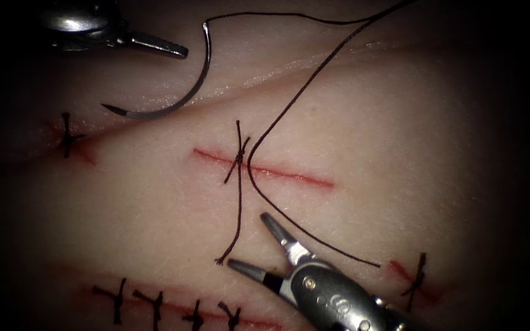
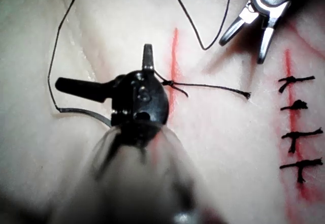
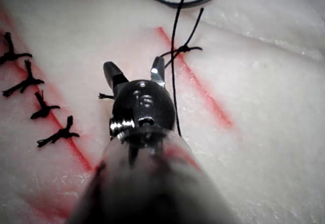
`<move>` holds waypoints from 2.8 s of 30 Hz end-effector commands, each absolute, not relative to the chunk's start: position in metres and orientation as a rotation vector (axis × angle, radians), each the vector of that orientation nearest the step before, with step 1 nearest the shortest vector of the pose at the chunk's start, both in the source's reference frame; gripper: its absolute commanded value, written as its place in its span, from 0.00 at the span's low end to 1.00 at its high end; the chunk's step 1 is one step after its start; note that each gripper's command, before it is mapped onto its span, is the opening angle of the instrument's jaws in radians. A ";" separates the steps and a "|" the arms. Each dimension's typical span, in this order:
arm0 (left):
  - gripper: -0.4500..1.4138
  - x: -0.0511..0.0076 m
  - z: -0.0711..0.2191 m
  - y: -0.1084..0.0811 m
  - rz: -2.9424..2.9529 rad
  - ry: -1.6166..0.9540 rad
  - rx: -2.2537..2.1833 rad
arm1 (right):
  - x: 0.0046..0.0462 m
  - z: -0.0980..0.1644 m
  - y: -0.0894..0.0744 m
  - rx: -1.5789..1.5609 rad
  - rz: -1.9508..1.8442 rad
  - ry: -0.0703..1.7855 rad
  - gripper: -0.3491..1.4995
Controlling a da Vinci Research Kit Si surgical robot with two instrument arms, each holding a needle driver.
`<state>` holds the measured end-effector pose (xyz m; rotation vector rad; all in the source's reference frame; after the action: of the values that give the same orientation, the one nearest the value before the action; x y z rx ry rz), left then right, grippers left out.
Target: Wound Closure
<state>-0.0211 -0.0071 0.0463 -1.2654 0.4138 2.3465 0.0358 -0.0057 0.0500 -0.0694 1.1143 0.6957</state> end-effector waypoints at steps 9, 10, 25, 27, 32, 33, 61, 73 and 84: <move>0.90 -0.0228 0.050 -0.019 2.353 0.240 -1.320 | 0.0356 0.049 -0.007 -0.052 0.675 1.136 0.64; 0.90 -0.0228 0.050 -0.019 2.353 0.240 -1.320 | 0.0356 0.049 -0.007 -0.052 0.675 1.136 0.64; 0.84 -0.0287 0.056 -0.029 2.272 -0.064 -0.927 | 0.0330 0.049 -0.008 -0.016 0.602 1.104 0.63; 0.82 -0.0294 0.056 -0.030 2.244 -0.106 -0.862 | 0.0329 0.049 -0.008 -0.035 0.578 1.096 0.63; 0.74 -0.0299 0.057 -0.031 2.197 -0.159 -0.787 | 0.0332 0.049 -0.008 -0.039 0.574 1.095 0.63; 0.66 -0.0298 0.057 -0.031 2.164 -0.165 -0.773 | 0.0333 0.049 -0.008 -0.039 0.574 1.096 0.63; 0.00 -0.0289 0.060 -0.032 2.141 -0.259 -0.699 | 0.0360 0.049 -0.009 -0.023 0.530 1.092 0.64; 0.00 -0.0269 0.057 -0.030 2.064 -0.231 -0.782 | 0.0373 0.051 -0.007 -0.065 0.309 1.102 0.62; 0.00 -0.0252 0.054 -0.029 2.030 -0.208 -0.812 | 0.0380 0.052 -0.001 -0.212 0.074 1.069 0.66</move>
<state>-0.0251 -0.0282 0.0532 -0.8162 -0.2048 2.0210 0.0371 -0.0015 0.0515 -0.2165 1.0657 0.0711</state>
